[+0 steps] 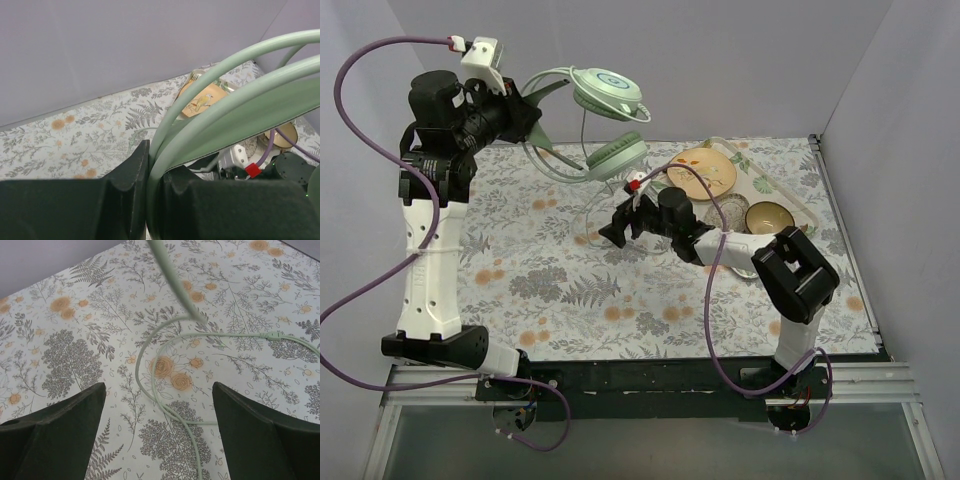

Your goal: Wrap the headphones

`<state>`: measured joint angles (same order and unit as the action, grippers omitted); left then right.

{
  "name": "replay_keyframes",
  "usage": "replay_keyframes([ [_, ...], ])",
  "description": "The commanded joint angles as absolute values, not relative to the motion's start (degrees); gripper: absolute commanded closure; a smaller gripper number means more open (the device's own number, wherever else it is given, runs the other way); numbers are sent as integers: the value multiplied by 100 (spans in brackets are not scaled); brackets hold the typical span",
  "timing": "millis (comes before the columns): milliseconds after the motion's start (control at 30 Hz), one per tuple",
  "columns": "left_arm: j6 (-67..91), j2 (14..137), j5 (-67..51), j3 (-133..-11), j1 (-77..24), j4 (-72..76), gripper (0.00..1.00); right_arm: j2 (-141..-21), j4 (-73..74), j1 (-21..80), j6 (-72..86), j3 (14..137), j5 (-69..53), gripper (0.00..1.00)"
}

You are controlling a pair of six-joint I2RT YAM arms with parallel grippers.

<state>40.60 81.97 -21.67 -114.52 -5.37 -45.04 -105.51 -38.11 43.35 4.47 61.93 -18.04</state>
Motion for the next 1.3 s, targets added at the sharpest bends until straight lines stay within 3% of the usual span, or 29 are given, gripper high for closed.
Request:
replay_keyframes([
  [0,4561,8112,-2083,-11839,-519,-4052,100,-10748,-4508,4342,816,6205,-1775,5],
  [233,4843,8033,-1916,-11593,-527,-3700,100,-11407,-5291,4394,1897,6705,-1679,10],
  [500,4869,8165,-1784,-11927,-527,-3718,100,-12278,-4738,4957,1881,7628,-1135,11],
  [633,4904,8156,-1758,-11971,-527,-3674,100,-12524,-4500,4983,2012,7796,-976,17],
  [733,4957,8147,-1661,-11945,-527,-3630,100,-12665,-4448,5036,2021,7796,-976,27],
  [833,4992,8147,-1582,-11883,-527,-3560,100,-12849,-4316,5098,2030,7857,-1002,57],
  [867,4992,8174,-1547,-11865,-527,-3533,100,-12919,-4281,5124,2039,7875,-1028,80],
  [933,4931,8244,-1424,-11856,-527,-3542,100,-12937,-4210,5133,2039,7823,-1116,98],
  [1267,4334,8525,-64,-11461,-457,-2779,100,-11850,-3798,5229,1495,6409,-1178,99],
])
